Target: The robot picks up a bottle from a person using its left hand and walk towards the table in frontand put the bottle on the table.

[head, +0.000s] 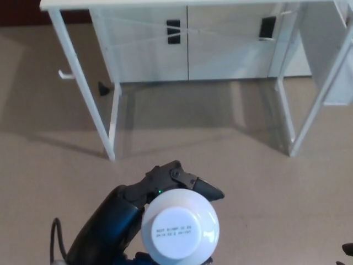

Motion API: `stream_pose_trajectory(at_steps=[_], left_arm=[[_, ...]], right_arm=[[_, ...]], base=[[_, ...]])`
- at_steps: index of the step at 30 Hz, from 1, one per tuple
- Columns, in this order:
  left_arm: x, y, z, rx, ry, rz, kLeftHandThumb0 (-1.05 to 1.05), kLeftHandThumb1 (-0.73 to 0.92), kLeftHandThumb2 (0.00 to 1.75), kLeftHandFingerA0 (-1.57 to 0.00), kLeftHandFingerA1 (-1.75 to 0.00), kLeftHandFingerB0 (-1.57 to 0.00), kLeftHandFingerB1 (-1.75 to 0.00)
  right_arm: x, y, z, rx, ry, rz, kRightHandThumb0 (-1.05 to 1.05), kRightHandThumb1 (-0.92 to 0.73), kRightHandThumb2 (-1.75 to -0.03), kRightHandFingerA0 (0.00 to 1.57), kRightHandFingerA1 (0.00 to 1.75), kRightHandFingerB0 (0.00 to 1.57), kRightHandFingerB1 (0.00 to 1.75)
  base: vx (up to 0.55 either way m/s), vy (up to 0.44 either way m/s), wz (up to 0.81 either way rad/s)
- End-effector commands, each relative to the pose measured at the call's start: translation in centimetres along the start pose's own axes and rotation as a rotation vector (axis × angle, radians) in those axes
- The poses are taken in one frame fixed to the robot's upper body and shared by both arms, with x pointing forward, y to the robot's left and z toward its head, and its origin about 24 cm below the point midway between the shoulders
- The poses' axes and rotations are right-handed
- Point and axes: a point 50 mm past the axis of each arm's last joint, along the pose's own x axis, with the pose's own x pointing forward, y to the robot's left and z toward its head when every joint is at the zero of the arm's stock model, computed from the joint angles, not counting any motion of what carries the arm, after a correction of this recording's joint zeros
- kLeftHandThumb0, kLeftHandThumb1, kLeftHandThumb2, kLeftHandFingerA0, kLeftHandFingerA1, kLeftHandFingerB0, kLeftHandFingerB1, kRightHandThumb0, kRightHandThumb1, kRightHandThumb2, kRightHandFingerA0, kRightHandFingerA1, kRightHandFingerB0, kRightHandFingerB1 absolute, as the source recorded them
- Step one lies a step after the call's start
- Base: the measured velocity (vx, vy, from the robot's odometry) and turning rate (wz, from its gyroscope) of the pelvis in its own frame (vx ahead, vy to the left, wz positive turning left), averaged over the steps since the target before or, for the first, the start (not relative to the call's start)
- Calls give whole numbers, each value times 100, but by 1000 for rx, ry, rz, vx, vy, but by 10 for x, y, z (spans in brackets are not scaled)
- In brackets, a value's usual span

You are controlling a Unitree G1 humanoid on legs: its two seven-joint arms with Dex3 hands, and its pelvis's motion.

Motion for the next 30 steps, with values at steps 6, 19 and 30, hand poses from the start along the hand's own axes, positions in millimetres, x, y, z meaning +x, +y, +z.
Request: stream_pose_trajectory(at_steps=[6,19,30], left_arm=[[-3,2,2,10,5,3,-16,79,71,-101,-127,-74,-113],[-4,-1,-2,-25,2,1,-14,76,76,-100,-128,-74,-111],[-3,-5,-2,-35,6,-5,-16,78,73,-101,-129,-76,-108]], right_arm=[[-1,2,-2,8,12,4,-50,-62,-59,45,37,53,39],[-1,4,-3,-11,13,15,-50,-63,-59,42,39,53,39],[-1,3,-2,-7,9,23,-52,-64,-60,44,42,55,39]], base=[[426,73,-25],[554,157,0],[447,-79,6]])
